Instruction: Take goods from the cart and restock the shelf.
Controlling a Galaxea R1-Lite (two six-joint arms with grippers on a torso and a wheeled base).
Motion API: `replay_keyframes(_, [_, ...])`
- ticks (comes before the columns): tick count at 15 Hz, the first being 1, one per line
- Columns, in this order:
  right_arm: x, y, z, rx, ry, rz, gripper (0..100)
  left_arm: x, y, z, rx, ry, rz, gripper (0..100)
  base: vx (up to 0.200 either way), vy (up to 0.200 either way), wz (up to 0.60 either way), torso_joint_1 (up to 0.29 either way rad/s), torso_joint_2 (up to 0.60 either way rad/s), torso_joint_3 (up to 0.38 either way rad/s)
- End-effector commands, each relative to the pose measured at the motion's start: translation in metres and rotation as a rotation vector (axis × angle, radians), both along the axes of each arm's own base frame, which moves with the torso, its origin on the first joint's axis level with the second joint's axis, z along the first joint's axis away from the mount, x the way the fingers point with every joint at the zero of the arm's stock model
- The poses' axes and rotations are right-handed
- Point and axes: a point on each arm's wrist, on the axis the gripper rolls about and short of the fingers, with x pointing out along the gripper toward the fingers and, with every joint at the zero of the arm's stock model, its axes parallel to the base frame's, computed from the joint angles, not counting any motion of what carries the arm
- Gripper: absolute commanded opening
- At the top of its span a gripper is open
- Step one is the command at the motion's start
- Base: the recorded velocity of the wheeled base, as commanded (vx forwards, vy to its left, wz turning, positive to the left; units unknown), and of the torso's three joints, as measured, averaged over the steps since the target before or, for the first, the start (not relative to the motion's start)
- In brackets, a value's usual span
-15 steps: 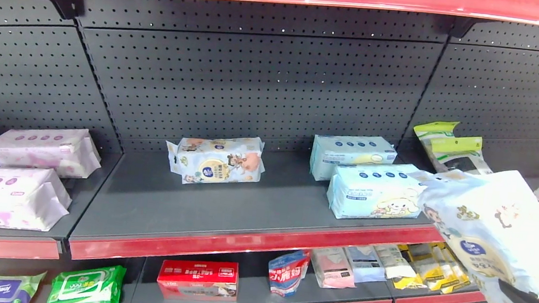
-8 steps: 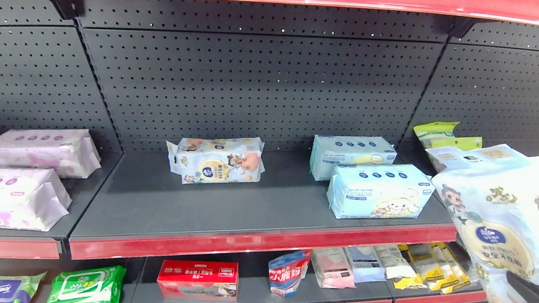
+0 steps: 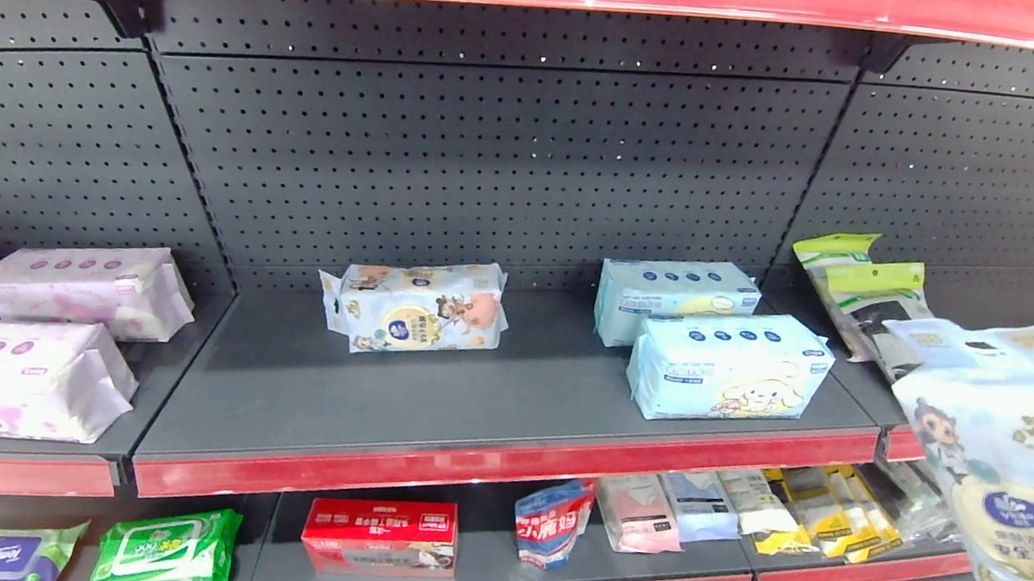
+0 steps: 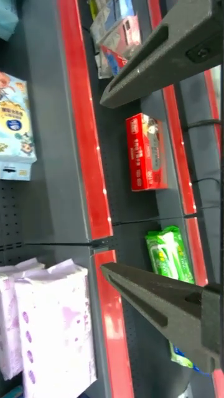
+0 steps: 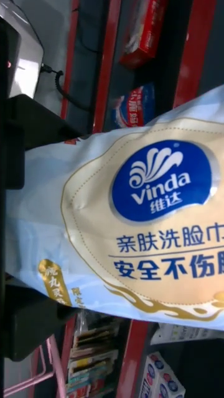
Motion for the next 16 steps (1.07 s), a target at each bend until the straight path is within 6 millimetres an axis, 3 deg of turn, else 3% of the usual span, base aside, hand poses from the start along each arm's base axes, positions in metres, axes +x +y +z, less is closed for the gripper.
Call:
replay_keyframes(1, [0.003, 0.000, 0.002, 0.004, 0.008, -0.001, 0, 0.003, 0.000, 0.001, 0.000, 0.033, 0.022, 100, 0.000, 0.000, 0.00, 0.000, 0.00, 0.000])
replay_keyframes(2, [0.007, 0.002, 0.003, 0.012, 0.027, 0.037, 0, 0.001, 0.000, 0.035, -0.009, -0.039, -0.001, 100, 0.000, 0.000, 0.00, 0.000, 0.00, 0.000])
replay_keyframes(3, [0.009, 0.002, 0.004, 0.018, 0.033, 0.061, 0, 0.013, 0.000, 0.086, -0.048, -0.041, -0.011, 100, 0.000, 0.000, 0.00, 0.000, 0.00, 0.000])
replay_keyframes(4, [0.015, 0.004, 0.007, 0.036, 0.050, 0.085, 0, 0.055, 0.001, 0.170, -0.191, -0.056, 0.077, 100, 0.000, 0.000, 0.00, 0.000, 0.00, 0.000])
replay_keyframes(5, [0.017, 0.004, 0.008, 0.045, 0.051, 0.085, 0, 0.069, 0.002, 0.180, -0.189, -0.035, 0.089, 100, 0.000, 0.000, 0.00, 0.000, 0.00, 0.000])
replay_keyframes(9, [0.043, 0.002, 0.023, 0.033, 0.015, -0.043, 0, 0.171, 0.008, 0.140, -0.181, 0.285, 0.096, 100, 0.000, 0.000, 0.00, 0.000, 0.00, 0.000])
replay_keyframes(10, [0.046, 0.001, 0.025, 0.032, 0.014, -0.074, 0, 0.190, 0.010, 0.129, -0.179, 0.325, 0.101, 100, 0.000, 0.000, 0.00, 0.000, 0.00, 0.000])
replay_keyframes(11, [0.048, -0.001, 0.022, 0.035, 0.034, -0.102, 0, 0.222, 0.012, 0.114, -0.179, 0.314, 0.075, 100, 0.000, 0.000, 0.00, 0.000, 0.00, 0.000])
replay_keyframes(12, [0.049, -0.002, 0.021, 0.035, 0.041, -0.113, 0, 0.240, 0.012, 0.103, -0.171, 0.307, 0.023, 100, 0.000, 0.000, 0.00, 0.000, 0.00, 0.000])
replay_keyframes(13, [0.050, -0.002, 0.020, 0.032, 0.051, -0.111, 0, 0.266, 0.019, 0.088, -0.129, 0.279, -0.139, 100, 0.000, 0.000, 0.00, 0.000, 0.00, 0.000])
replay_keyframes(16, [0.056, -0.003, 0.021, 0.029, 0.067, -0.118, 0, 0.300, 0.044, 0.051, 0.030, 0.248, -0.480, 100, 0.000, 0.000, 0.00, 0.000, 0.00, 0.000])
